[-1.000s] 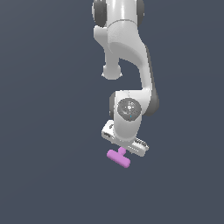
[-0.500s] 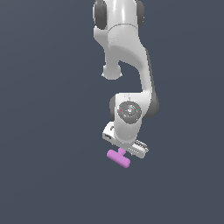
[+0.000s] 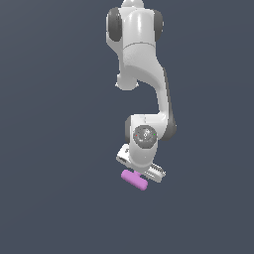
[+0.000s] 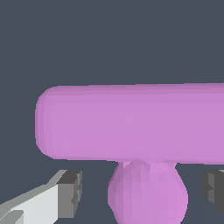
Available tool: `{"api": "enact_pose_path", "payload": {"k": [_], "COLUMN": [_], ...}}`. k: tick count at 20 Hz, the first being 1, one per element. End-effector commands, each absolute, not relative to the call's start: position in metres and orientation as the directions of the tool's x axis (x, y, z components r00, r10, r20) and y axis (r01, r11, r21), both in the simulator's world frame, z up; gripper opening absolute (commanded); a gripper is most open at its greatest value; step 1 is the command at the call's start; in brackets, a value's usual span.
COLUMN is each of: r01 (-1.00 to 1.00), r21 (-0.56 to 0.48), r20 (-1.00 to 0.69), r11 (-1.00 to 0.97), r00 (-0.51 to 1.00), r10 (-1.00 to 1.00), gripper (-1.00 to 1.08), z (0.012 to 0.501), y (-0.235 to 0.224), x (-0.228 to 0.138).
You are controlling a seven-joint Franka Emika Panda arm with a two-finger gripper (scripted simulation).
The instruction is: Pick up the object and move it to a goal position.
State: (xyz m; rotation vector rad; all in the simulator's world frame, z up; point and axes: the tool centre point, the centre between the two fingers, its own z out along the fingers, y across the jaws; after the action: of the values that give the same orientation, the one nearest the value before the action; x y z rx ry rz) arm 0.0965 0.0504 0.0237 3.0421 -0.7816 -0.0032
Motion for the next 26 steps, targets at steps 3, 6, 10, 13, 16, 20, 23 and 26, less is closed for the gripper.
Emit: {"api": "enact_pose_path", "payload": {"k": [3, 6, 10, 13, 16, 20, 23, 26], "r01": [-0.482, -0.482, -0.482, -0.482, -0.482, -0.482, -0.482, -0.482], "r21": [0.000, 0.000, 0.000, 0.000, 0.000, 0.000, 0.000, 0.000], "r20": [0.000, 0.000, 0.000, 0.000, 0.000, 0.000, 0.000, 0.000], "r11": [-0.876, -0.876, -0.876, -0.876, -0.876, -0.876, -0.876, -0.876], "r00": [0.876, 0.876, 0.876, 0.876, 0.876, 0.876, 0.876, 0.876], "r10": [-0.482, -0.482, -0.482, -0.482, -0.482, -0.482, -0.482, -0.482], "gripper": [1.00, -1.00, -1.00, -1.00, -1.00, -1.00, -1.00, -1.00], "z": [0.022, 0.022, 0.022, 0.022, 0.022, 0.025, 0.028, 0.033], "y": [0.050, 0.050, 0.050, 0.050, 0.050, 0.045, 0.037, 0.025], "x": [0.098, 0.098, 0.098, 0.098, 0.098, 0.095, 0.090, 0.084]}}
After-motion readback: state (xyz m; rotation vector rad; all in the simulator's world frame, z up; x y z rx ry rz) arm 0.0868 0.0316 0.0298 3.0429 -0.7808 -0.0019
